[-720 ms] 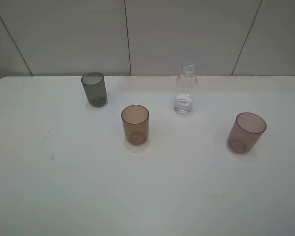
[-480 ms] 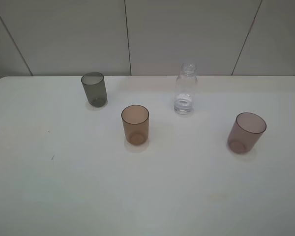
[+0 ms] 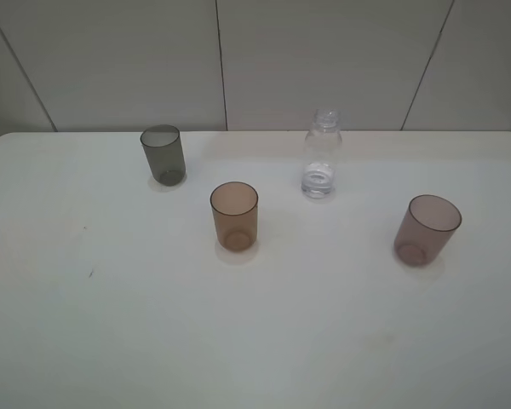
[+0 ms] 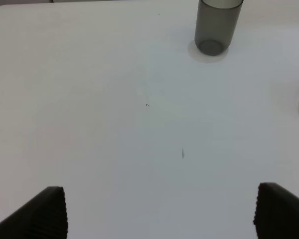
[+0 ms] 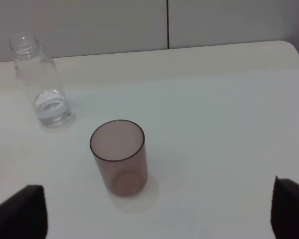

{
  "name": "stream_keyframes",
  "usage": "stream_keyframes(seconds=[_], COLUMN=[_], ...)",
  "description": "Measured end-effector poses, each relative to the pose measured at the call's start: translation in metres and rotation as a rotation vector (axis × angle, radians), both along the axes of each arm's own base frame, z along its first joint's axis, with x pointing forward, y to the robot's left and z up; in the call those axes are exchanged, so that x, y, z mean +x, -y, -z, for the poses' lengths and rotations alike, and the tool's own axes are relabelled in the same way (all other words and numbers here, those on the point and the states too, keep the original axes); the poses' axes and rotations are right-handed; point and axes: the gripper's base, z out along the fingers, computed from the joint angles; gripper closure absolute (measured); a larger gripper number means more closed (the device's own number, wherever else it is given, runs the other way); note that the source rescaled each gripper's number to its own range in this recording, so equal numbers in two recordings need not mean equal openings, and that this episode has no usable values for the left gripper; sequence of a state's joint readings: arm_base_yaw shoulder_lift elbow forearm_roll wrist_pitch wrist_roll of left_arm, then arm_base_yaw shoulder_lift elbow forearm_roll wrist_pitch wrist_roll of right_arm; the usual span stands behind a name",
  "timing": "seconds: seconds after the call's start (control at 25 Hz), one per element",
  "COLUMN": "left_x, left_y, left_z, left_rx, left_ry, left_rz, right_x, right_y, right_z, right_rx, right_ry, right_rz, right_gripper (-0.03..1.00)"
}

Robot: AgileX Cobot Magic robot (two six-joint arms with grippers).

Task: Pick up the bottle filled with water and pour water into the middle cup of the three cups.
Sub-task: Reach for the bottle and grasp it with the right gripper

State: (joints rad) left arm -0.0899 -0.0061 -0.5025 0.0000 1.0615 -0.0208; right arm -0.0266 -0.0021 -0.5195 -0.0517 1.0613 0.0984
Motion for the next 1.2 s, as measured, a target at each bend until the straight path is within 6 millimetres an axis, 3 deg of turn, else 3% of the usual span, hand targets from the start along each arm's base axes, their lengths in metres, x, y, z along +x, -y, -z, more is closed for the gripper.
stream_keyframes(seconds=[0.72,0.84,1.0,1.2], left_x=[0.0,0.0,0.0,0.0], left_y=[0.0,0.0,0.0,0.0], left_z=[0.0,0.0,0.0,0.0], left_rx=[0.0,0.0,0.0,0.0], left_ry=[0.0,0.0,0.0,0.0], left_rz=[0.0,0.0,0.0,0.0], right_x=[0.006,0.027,0.068,0.14], right_y=[-0.001,-0.004,-0.007,-0.015], right_z=[0.0,-0.002,-0.024,-0.036], right_rx=[0.008,0.053,0.111,0.201], right_ry=[-0.035,-0.154,-0.216,-0.233], right_rz=[-0.007,-0.032,-0.054,-0.092], right_gripper=[0.05,0.05,0.05,0.05])
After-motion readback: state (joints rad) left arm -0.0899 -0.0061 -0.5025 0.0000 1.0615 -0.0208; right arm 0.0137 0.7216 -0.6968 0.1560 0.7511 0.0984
